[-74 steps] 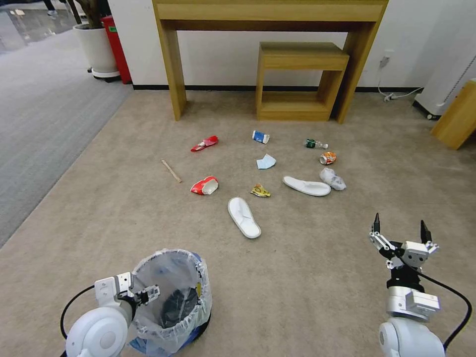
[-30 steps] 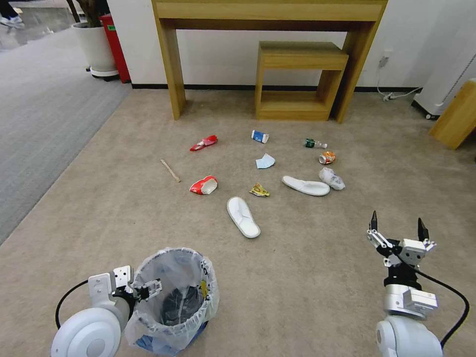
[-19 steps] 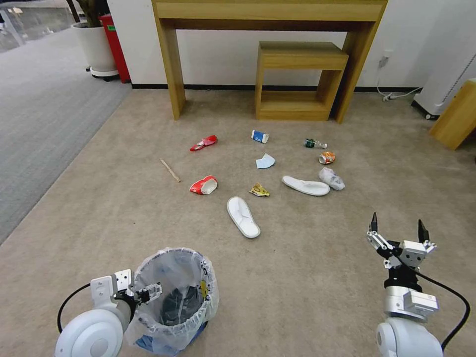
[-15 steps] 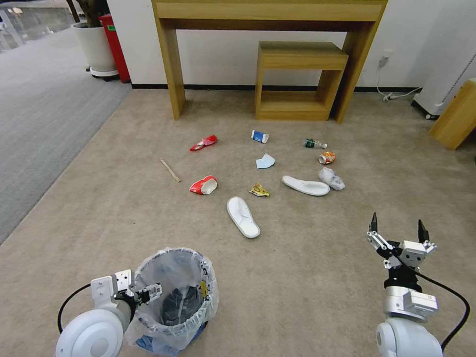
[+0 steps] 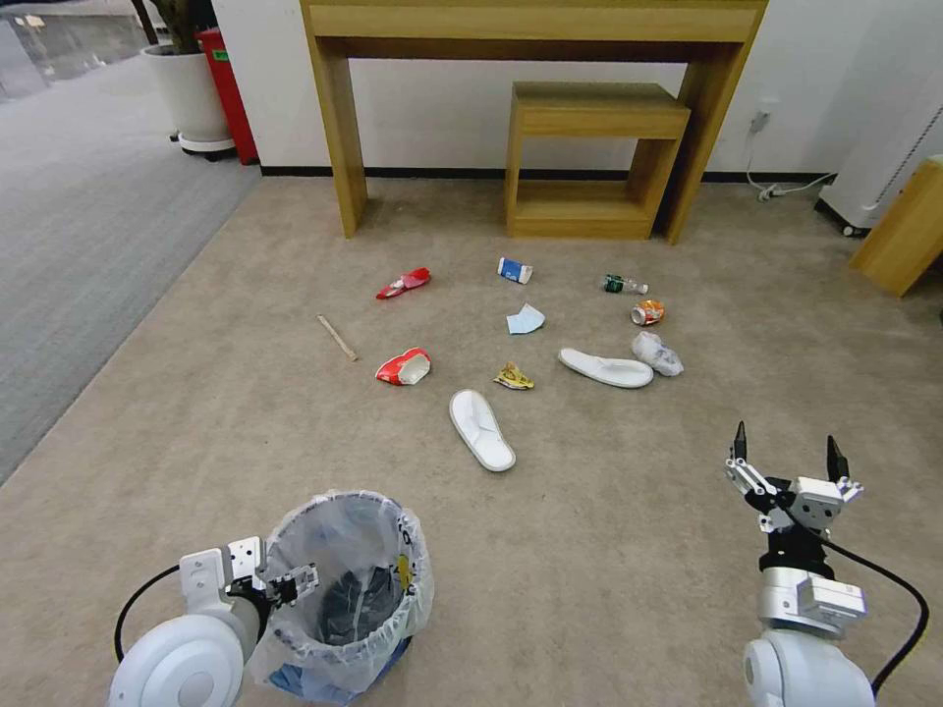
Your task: Pick up the trash bin and place the garbage on the floor into it.
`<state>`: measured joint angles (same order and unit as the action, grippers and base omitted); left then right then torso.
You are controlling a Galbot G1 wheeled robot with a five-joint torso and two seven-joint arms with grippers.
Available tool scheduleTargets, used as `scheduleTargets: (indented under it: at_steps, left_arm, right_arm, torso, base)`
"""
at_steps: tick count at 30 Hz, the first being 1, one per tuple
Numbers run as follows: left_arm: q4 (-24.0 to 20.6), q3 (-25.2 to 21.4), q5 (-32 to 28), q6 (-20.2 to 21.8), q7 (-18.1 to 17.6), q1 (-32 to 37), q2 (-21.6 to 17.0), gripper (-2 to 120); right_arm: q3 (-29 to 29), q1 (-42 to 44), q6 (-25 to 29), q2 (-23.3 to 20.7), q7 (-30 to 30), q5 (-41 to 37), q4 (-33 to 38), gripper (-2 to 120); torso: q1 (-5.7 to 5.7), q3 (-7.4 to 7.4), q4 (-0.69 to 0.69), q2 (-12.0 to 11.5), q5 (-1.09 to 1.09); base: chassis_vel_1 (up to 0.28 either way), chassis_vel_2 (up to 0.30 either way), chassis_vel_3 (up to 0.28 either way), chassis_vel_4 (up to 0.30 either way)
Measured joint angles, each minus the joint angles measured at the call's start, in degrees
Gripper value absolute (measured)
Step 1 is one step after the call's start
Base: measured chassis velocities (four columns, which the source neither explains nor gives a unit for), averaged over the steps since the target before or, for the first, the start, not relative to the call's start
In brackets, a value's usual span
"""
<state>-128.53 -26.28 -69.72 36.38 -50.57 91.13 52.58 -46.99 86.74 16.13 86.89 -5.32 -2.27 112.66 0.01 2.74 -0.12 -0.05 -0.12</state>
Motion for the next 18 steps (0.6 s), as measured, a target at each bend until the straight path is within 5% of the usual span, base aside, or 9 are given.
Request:
scheduleTargets:
  at_steps: [18]
  left_arm:
    - [1.8, 0.68, 0.05, -0.08, 0.33, -0.06, 1.21, 0]
  right_arm:
    - [-0.11, 0.22, 1.11, -0.04, 0.08, 0.2, -1.08, 100]
  torso:
    - [0.0, 0.0, 0.0, 0.0, 0.0]
  base:
    - [0.0, 0.0, 0.0, 0.0]
